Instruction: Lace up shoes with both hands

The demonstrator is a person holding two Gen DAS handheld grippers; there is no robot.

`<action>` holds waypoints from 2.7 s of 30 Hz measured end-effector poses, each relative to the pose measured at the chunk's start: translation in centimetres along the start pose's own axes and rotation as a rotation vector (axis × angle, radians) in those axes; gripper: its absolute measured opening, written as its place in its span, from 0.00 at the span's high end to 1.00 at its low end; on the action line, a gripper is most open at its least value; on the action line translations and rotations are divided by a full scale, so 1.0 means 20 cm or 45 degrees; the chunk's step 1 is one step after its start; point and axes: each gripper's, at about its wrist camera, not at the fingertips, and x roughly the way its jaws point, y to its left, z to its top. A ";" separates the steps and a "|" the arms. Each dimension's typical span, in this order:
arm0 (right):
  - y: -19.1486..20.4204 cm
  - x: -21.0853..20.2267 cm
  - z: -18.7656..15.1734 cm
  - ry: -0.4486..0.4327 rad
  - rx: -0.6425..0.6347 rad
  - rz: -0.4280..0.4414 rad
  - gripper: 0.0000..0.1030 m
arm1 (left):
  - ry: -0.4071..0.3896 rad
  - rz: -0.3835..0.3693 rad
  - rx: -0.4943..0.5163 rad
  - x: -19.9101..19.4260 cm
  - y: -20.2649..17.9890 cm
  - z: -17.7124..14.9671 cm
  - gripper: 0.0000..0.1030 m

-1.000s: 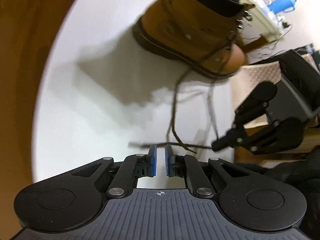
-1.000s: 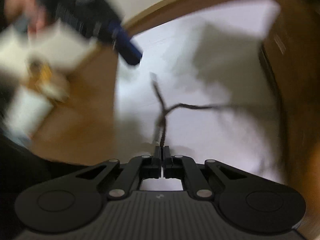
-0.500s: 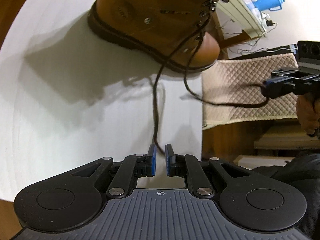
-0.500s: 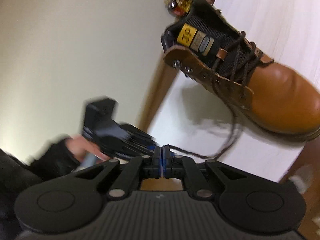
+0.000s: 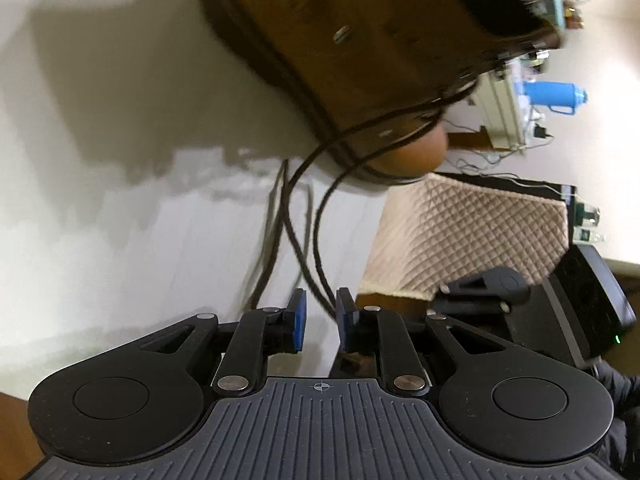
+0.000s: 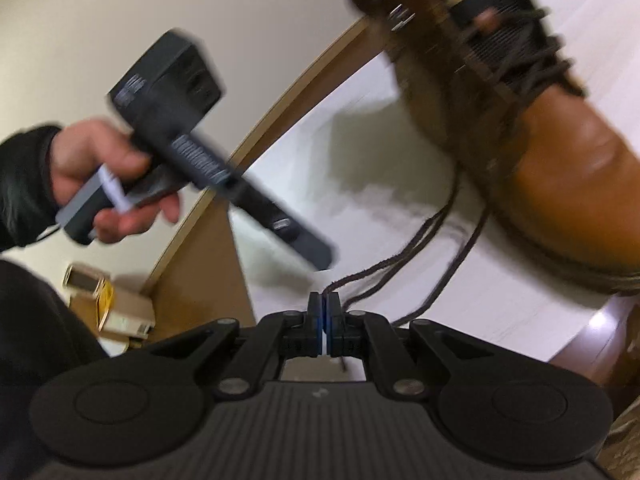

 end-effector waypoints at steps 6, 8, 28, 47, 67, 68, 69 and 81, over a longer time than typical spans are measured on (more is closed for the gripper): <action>0.01 -0.04 -0.02 0.018 -0.067 -0.018 0.98 | 0.040 -0.089 -0.147 0.11 0.06 0.02 0.84; 0.01 -0.05 -0.01 0.021 -0.083 -0.022 0.98 | 0.037 -0.120 -0.192 0.14 0.07 0.04 0.84; -0.27 -0.31 -0.07 -0.232 0.547 0.108 0.85 | -0.093 0.215 0.407 0.04 -0.38 -0.03 0.98; -0.45 -0.10 -0.15 -0.338 1.109 0.456 0.81 | -0.114 0.318 0.725 -0.06 -0.62 -0.11 0.97; -0.37 -0.29 -0.07 -0.506 0.942 0.259 0.97 | -0.280 0.281 0.758 -0.50 -0.77 0.03 0.87; -0.36 -0.32 -0.05 -0.539 0.921 0.242 0.97 | -0.328 0.296 0.771 -0.56 -0.81 0.08 0.85; -0.35 -0.34 -0.03 -0.565 0.901 0.233 0.97 | -0.356 0.317 0.790 -0.59 -0.84 0.14 0.84; -0.35 -0.33 0.04 -0.686 0.868 0.191 0.97 | 0.018 0.391 0.851 -0.44 -0.90 0.65 0.83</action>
